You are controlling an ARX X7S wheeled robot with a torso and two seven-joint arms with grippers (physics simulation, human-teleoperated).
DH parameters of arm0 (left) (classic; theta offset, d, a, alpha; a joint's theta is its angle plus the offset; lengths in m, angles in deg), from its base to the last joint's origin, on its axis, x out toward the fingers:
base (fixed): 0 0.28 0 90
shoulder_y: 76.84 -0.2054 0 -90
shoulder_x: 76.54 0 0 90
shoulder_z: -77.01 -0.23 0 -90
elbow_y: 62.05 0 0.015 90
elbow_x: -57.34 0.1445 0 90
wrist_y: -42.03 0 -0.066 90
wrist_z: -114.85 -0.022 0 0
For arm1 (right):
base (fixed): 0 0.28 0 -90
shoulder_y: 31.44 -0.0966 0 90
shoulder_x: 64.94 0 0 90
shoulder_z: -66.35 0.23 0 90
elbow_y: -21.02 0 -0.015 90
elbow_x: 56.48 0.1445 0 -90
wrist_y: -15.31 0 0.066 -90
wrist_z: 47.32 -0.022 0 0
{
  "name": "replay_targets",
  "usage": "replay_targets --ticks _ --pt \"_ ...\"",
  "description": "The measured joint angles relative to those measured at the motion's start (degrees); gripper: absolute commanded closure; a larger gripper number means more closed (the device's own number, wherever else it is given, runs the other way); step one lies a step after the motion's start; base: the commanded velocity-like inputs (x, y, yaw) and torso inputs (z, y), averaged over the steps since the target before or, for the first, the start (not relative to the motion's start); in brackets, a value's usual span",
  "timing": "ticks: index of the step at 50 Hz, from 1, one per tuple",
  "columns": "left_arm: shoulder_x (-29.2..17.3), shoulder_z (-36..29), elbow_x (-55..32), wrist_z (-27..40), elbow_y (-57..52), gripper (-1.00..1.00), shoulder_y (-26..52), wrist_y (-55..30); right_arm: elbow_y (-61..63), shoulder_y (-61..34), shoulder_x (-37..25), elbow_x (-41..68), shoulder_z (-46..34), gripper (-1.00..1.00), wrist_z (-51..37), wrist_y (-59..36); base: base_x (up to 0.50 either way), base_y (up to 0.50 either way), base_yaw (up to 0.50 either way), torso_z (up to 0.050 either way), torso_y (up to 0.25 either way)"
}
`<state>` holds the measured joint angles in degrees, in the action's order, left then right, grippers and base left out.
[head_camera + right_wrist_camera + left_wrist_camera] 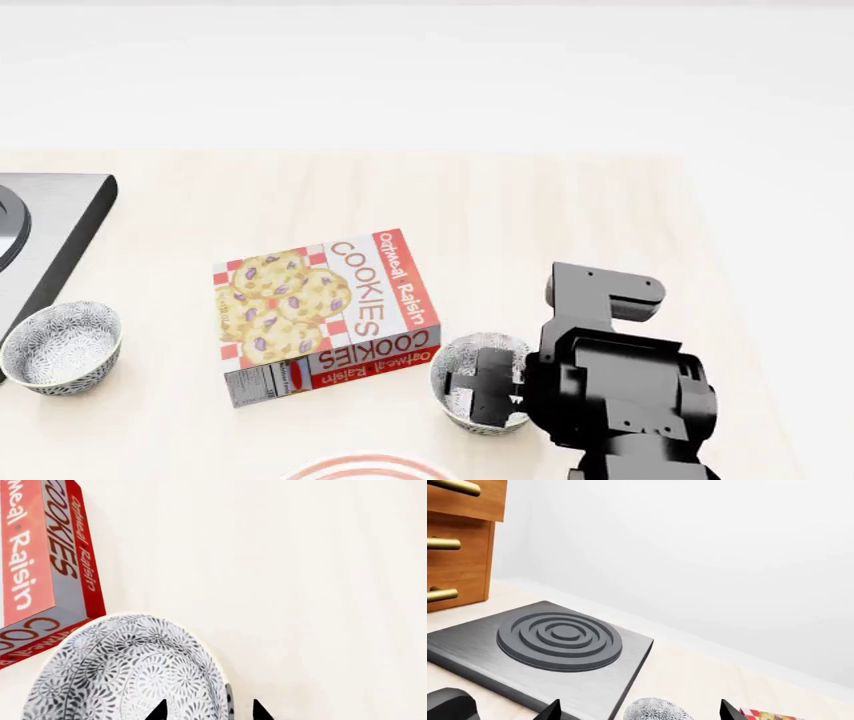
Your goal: Pick the akita bowl next to the plate and place it on the plate.
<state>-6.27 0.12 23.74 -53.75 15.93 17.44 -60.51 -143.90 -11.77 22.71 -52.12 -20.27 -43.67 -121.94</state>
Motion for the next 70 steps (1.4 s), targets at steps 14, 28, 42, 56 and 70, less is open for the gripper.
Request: replay_targets --ticks 14,28,42,56,70 --pt "-0.15 -0.11 -0.15 0.2 -0.11 -1.0 -0.06 0.03 0.08 -0.2 0.13 -0.96 1.36 1.0 -0.29 0.92 0.0 0.0 0.0 0.0 0.0" --pt "-0.17 -0.31 -0.09 0.15 0.34 -1.0 -0.01 0.45 20.24 6.93 0.25 -1.62 -0.18 1.0 0.0 -6.26 0.0 0.0 0.0 0.0 0.0" --pt "-0.37 -0.4 -0.27 0.46 -0.1 -1.0 -0.24 0.37 50.96 15.44 -0.46 -0.95 -1.41 1.0 -1.02 -19.98 0.0 0.0 0.0 0.0 0.0" --pt "-0.44 -0.59 -0.27 0.59 0.08 -1.0 -0.17 0.57 70.72 18.02 -0.83 0.37 -2.51 1.0 -2.33 -30.42 0.0 0.0 0.0 0.0 0.001" --pt "-0.54 -0.7 -0.42 0.77 0.1 -1.0 -0.19 0.66 81.31 18.86 -2.62 13.93 -1.76 1.0 -10.89 -39.11 0.0 0.0 0.0 0.0 0.0"
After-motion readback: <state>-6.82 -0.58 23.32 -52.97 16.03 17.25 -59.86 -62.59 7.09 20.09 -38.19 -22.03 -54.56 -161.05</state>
